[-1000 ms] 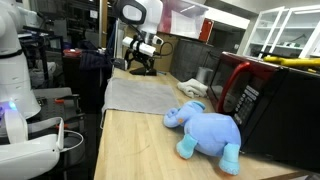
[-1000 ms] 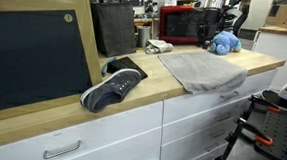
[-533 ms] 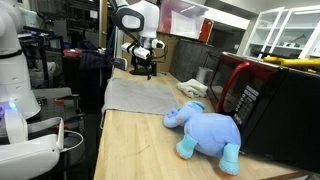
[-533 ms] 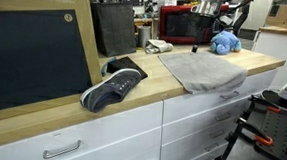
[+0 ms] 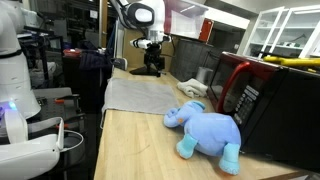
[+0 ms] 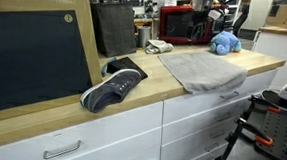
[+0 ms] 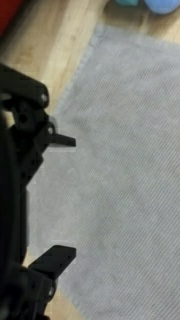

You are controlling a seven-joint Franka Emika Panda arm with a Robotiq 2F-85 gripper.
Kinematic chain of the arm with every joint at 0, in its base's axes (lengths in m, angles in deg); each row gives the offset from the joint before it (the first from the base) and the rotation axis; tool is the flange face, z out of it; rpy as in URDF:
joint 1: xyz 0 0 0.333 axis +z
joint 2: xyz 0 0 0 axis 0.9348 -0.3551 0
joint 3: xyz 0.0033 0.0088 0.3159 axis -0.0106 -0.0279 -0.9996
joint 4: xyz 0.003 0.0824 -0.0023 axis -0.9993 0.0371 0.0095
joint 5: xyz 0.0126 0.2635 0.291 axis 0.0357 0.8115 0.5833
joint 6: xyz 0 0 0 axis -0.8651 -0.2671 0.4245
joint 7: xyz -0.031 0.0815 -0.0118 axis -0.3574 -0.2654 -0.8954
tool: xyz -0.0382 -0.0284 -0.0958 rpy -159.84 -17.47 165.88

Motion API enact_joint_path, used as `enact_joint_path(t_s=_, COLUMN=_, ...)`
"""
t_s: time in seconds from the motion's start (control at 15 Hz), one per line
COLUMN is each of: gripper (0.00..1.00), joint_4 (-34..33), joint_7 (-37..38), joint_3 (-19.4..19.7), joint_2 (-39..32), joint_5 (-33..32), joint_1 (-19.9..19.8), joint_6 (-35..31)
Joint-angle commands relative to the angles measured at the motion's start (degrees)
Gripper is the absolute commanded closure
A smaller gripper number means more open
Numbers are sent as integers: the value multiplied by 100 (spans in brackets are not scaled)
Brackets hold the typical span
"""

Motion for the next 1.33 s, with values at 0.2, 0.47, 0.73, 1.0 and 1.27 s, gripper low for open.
enact_joint_path(t_s=0.2, gripper=0, joint_4=-1763, joint_7=651, joint_3=-108, joint_2=-237, joint_5=24, joint_1=-25, joint_6=2212)
enact_joint_path(t_s=0.47, gripper=0, joint_4=-2380, joint_7=524, joint_3=-87, joint_2=-265, joint_5=204, joint_1=-81, joint_6=2849)
enact_joint_path(t_s=0.73, gripper=0, joint_4=-2832, joint_7=522, joint_3=-50, joint_2=-346, joint_5=295, joint_1=-153, joint_6=3177)
enact_joint_path(t_s=1.0, gripper=0, joint_4=-3205, joint_7=461, joint_3=-26, joint_2=-422, joint_5=363, joint_1=-247, joint_6=3488)
enact_joint_path(t_s=1.27, gripper=0, joint_4=-3086, joint_7=416, joint_3=-38, joint_2=-318, joint_5=447, joint_1=-285, joint_6=3389)
